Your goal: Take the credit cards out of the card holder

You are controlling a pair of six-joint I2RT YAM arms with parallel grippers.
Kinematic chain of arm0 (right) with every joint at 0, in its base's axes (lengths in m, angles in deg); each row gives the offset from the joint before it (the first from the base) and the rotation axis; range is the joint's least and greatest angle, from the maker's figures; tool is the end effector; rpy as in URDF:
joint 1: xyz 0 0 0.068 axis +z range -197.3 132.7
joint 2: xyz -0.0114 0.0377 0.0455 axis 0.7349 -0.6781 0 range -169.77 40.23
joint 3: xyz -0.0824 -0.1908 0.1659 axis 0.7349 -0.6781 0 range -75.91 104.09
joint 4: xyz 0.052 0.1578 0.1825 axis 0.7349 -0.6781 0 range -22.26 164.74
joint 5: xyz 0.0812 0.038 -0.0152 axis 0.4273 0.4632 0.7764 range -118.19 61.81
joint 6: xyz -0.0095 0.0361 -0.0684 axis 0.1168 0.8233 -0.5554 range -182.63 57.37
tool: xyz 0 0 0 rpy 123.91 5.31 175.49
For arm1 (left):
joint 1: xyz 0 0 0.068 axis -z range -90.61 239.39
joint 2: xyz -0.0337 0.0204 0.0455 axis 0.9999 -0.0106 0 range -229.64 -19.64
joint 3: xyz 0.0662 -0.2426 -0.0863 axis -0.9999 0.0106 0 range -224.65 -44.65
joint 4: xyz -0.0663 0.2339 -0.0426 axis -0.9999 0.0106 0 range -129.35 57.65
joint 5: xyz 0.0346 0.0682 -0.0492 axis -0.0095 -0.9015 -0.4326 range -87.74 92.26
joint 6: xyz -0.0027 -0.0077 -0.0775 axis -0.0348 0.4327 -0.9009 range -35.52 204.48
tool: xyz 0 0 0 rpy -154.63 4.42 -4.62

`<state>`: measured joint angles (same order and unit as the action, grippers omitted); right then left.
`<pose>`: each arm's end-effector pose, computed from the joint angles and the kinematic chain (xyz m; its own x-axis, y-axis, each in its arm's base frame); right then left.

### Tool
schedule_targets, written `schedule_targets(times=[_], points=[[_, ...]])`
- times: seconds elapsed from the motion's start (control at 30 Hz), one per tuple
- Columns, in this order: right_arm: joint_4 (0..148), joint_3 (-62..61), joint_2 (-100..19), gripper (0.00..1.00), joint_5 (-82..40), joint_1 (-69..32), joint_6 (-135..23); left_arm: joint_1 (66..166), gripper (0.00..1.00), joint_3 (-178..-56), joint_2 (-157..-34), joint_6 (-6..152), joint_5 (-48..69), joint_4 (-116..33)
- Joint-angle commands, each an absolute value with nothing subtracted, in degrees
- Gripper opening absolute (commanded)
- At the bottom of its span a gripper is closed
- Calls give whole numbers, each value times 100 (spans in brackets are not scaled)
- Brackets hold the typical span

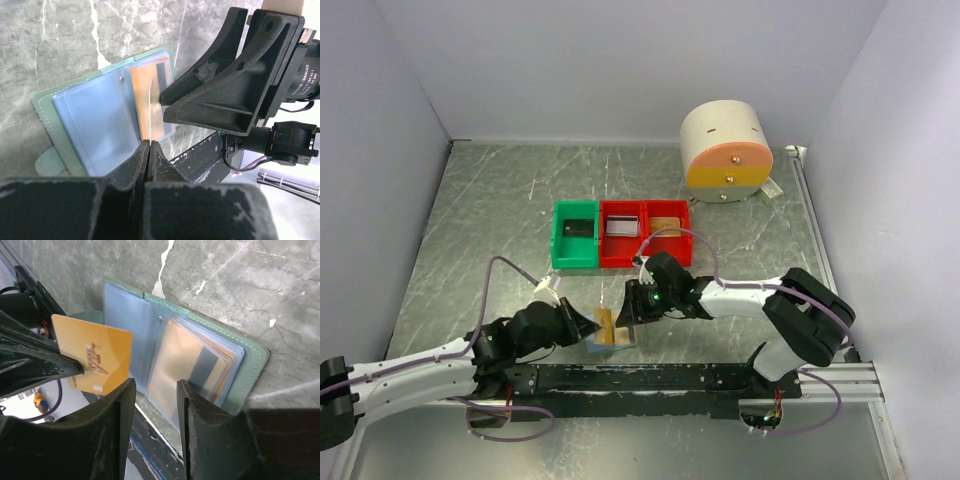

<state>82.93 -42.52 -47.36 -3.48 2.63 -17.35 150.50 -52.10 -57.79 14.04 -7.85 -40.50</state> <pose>0.1624 0.2364 0.1225 -0.9526 -0.1300 -0.2749 -0.2916 0.6464 0.7051 0.0911 -0.1408 0.1378 -0.8224 -0.4296 -0.3729 0.0393 0.6110 -0.7907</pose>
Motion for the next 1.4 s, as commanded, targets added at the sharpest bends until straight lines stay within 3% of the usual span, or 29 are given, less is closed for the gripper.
schedule_targets(times=[0.0, 0.1, 0.33, 0.5, 0.9, 1.37], points=[[8052, -4235, -4372, 40, -561, 227, -1916, 15075, 7, -5555, -5384, 1490, -978, -2994], [8001, -4216, -3866, 45, -764, 223, -1981, 15076, 7, -5660, -5193, 1528, -983, -2879], [8072, -4659, -2588, 75, -1654, 42, -2157, 15074, 7, -5620, -4978, 1710, -786, -3492], [9034, -5450, -1929, 80, -811, -523, -1860, 15076, 7, -5621, -5042, 1838, -679, -4036], [11885, -6365, -1972, 64, 1236, -897, -407, 15080, 7, -5098, -5318, 1909, -319, -6294], [12409, -6200, -2576, 46, 1637, -881, -31, 15081, 7, -4899, -5885, 1932, 64, -7768]])
